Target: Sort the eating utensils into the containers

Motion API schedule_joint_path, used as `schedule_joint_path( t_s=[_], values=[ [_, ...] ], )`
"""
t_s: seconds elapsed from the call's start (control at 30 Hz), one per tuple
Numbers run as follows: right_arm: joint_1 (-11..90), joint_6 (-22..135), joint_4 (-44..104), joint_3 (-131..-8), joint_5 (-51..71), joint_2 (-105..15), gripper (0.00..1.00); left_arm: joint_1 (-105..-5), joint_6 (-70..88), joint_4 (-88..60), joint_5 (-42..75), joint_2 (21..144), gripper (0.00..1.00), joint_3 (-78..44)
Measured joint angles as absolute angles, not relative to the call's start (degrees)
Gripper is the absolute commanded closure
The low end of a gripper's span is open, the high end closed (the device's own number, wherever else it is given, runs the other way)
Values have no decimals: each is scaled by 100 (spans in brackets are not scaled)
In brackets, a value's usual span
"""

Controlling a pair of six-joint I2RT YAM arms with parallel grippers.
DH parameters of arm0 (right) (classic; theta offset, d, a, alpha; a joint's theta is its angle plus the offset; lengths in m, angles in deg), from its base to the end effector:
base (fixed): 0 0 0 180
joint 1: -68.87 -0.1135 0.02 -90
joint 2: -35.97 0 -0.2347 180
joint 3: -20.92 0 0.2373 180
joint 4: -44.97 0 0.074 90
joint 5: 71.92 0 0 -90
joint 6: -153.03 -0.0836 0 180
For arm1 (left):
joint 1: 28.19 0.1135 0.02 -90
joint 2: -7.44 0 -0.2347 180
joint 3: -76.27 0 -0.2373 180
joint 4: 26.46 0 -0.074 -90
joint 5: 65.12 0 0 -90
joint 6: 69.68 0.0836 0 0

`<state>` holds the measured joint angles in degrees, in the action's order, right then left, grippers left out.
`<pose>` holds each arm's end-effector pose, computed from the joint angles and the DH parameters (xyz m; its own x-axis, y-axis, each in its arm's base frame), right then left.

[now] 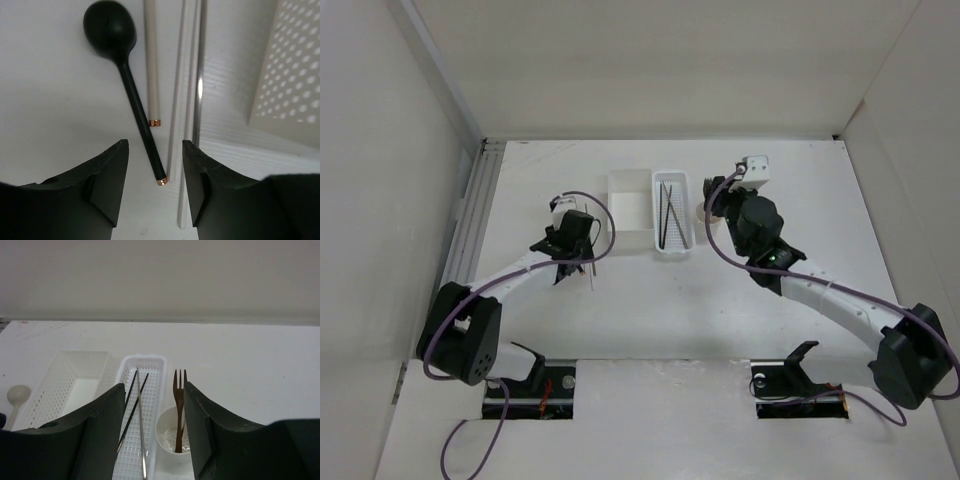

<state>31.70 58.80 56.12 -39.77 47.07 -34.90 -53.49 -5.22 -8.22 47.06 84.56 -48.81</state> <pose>0.2825 0.1633 0.2958 0.0030 0.0832 -0.9965 -0.1429 0.9863 0.0819 0.2871 -0.1008 0.1544 -0.5878 -0.1638 -0.7923 -0.1302 0.9857 -0.1072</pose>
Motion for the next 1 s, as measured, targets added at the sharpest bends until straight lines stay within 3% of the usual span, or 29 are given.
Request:
schedule_joint_path(
  t_s=[0.13, 0.33, 0.63, 0.73, 1.0],
  values=[
    [3166, 5917, 5400, -3977, 4747, -3105, 44, -5227, -794, -494, 4918, 8681, 60, -4875],
    [3164, 6153, 4970, -4228, 4532, -3151, 44, -4718, -1117, -337, 4979, 8876, 48, -4733],
    [3166, 6343, 4686, -4506, 4355, -3682, 44, -4289, -914, -763, 4590, 9363, 47, -4608],
    [3166, 6402, 4657, -4578, 4355, -3763, 44, -4204, -649, -1082, 4441, 9446, 35, -4516],
    [3166, 6723, 4616, -4836, 4360, -3984, 44, -4110, -330, -1495, 4269, 9606, 30, -4212]
  ],
)
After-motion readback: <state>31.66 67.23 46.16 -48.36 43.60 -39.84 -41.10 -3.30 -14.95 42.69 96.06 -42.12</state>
